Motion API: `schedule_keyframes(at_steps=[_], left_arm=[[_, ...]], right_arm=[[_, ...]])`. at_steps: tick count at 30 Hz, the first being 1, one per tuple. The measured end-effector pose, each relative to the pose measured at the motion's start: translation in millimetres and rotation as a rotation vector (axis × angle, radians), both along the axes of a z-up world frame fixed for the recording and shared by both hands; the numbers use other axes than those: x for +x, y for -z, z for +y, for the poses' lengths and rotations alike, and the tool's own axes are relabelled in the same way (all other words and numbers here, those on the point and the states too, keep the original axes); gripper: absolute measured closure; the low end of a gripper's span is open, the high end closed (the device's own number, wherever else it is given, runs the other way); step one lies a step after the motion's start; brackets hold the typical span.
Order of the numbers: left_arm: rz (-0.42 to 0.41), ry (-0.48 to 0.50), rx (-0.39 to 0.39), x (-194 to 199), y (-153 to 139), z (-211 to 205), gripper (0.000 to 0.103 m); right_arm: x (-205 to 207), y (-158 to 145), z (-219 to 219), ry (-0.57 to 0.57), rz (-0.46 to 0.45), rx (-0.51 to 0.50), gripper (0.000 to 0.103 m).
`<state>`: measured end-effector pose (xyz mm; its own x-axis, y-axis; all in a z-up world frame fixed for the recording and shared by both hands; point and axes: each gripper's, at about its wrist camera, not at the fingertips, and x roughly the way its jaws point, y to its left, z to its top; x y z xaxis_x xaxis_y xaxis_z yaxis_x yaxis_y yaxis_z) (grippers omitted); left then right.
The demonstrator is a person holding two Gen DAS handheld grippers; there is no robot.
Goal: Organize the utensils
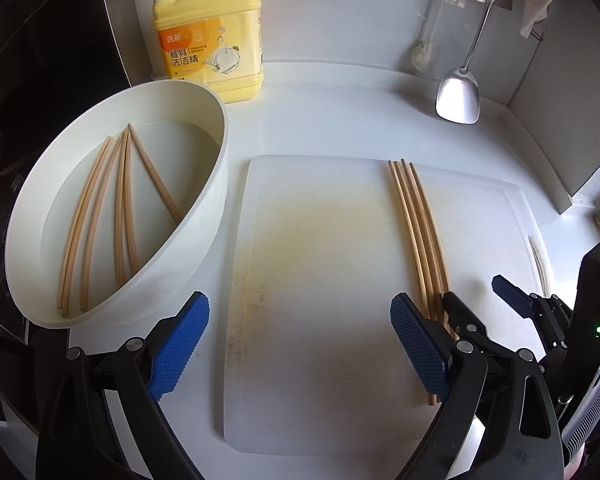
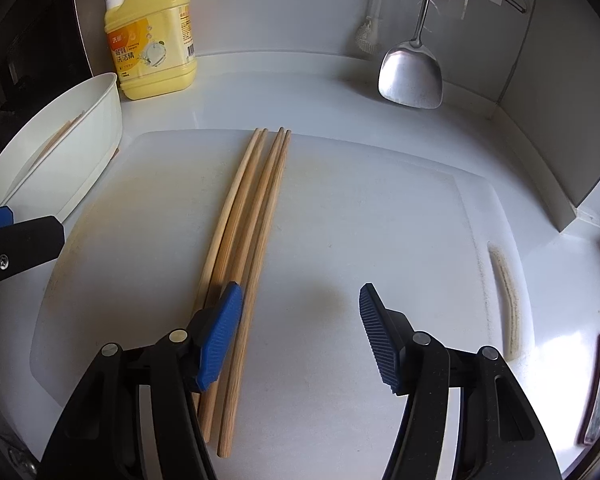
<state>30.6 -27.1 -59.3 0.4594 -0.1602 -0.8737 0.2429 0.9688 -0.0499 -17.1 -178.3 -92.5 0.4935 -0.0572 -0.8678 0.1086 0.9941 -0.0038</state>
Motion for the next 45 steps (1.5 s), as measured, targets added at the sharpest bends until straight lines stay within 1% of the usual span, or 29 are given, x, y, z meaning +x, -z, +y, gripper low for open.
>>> schedule_keyframes(at_steps=[4, 6, 7, 9, 10, 12, 16, 22, 25, 29, 34, 38, 40, 42, 45], left_arm=[[-0.003, 0.013, 0.004, -1.9, 1.3, -5.9, 0.013], [0.0, 0.015, 0.004, -1.7, 3.5, -9.3, 0.013], [0.002, 0.016, 0.001, -1.4, 4.6, -11.0, 0.013], [0.008, 0.02, -0.008, -0.8, 6.9, -15.2, 0.013], [0.009, 0.022, -0.013, -0.3, 8.3, -17.6, 0.013], [0.008, 0.029, -0.02, -0.2, 11.2, -24.1, 0.012], [0.002, 0.052, -0.017, -0.2, 18.9, -41.4, 0.012], [-0.012, 0.071, 0.026, 0.4, 35.0, -63.2, 0.012], [0.0, 0.074, 0.039, 1.8, 43.8, -69.0, 0.012], [0.019, 0.062, 0.053, 2.5, 54.1, -71.1, 0.012], [-0.001, 0.041, 0.037, 2.1, 58.6, -68.9, 0.006], [0.0, 0.025, 0.016, 5.6, 60.2, -67.1, 0.006], [-0.003, 0.014, 0.028, 7.7, 60.5, -65.6, 0.005], [0.003, 0.02, 0.015, 8.7, 61.1, -63.8, 0.005], [-0.002, 0.027, 0.032, 7.7, 61.1, -63.0, 0.005]], right_arm=[[2.5, 0.0, 0.3, -0.013, -0.018, 0.003, 0.046], [1.4, -0.3, -1.4, -0.031, -0.035, 0.015, 0.057], [1.4, -0.7, -2.6, -0.042, -0.04, 0.016, 0.06], [1.8, -1.6, -6.7, -0.058, -0.043, 0.022, 0.073], [2.1, -2.0, -9.7, -0.061, -0.045, 0.022, 0.078], [2.5, -2.2, -18.1, -0.064, -0.045, 0.034, 0.095], [1.8, -2.4, -34.0, -0.044, -0.047, 0.038, 0.096], [-5.7, -1.6, -56.2, -0.013, -0.046, 0.061, 0.096], [-10.1, -1.2, -62.4, -0.007, -0.048, 0.07, 0.096], [-11.9, -0.6, -67.3, 0.003, -0.051, 0.08, 0.096], [-12.3, -0.6, -66.4, 0.003, -0.056, 0.08, 0.096], [-12.1, -0.3, -65.5, -0.001, -0.058, 0.079, 0.096], [-12.2, -0.4, -65.8, -0.001, -0.058, 0.081, 0.096], [-12.2, -0.4, -65.6, 0.0, -0.059, 0.081, 0.096], [-11.8, -0.3, -65.5, 0.0, -0.058, 0.08, 0.096]])
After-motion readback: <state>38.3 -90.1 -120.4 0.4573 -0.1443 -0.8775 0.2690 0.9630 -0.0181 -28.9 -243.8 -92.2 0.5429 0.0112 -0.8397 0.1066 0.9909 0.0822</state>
